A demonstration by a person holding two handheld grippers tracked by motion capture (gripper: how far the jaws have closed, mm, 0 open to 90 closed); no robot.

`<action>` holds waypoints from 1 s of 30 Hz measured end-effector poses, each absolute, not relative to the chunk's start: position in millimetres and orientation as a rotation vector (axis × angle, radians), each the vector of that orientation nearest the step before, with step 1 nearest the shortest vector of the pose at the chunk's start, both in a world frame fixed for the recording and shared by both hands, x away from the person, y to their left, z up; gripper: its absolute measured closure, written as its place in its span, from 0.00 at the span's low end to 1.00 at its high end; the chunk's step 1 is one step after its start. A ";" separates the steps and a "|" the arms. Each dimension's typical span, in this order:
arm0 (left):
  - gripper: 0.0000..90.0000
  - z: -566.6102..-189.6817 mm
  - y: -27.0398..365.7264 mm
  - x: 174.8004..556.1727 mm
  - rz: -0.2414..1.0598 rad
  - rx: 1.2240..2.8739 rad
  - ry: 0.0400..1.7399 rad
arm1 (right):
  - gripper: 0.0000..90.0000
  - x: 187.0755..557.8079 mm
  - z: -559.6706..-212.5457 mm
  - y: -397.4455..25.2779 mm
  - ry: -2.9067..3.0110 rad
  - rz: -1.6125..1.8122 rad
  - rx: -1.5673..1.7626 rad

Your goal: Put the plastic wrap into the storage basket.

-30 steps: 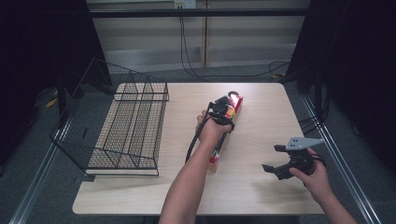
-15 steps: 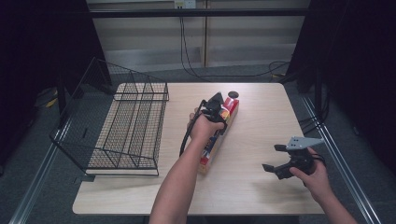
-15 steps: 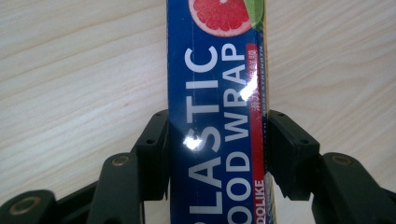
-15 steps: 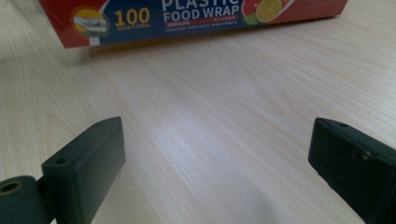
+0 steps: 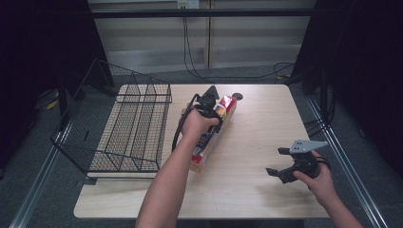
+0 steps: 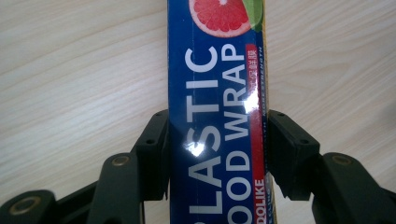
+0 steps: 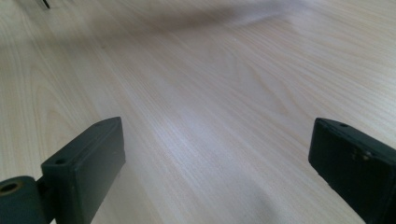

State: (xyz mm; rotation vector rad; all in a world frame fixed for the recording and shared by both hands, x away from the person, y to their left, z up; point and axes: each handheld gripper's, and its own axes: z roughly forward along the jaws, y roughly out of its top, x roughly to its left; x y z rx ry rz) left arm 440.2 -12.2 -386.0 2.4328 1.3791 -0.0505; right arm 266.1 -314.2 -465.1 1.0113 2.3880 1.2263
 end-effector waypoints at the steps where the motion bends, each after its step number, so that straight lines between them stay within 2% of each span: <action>1: 0.52 -383.1 -10.4 439.9 -0.053 2.424 1.387 | 0.04 266.0 -465.1 -314.1 2.386 1.226 1.014; 30: 0.52 -317.6 47.9 442.4 -0.013 2.387 1.488 | 0.02 265.9 -463.6 -316.2 2.356 1.254 1.025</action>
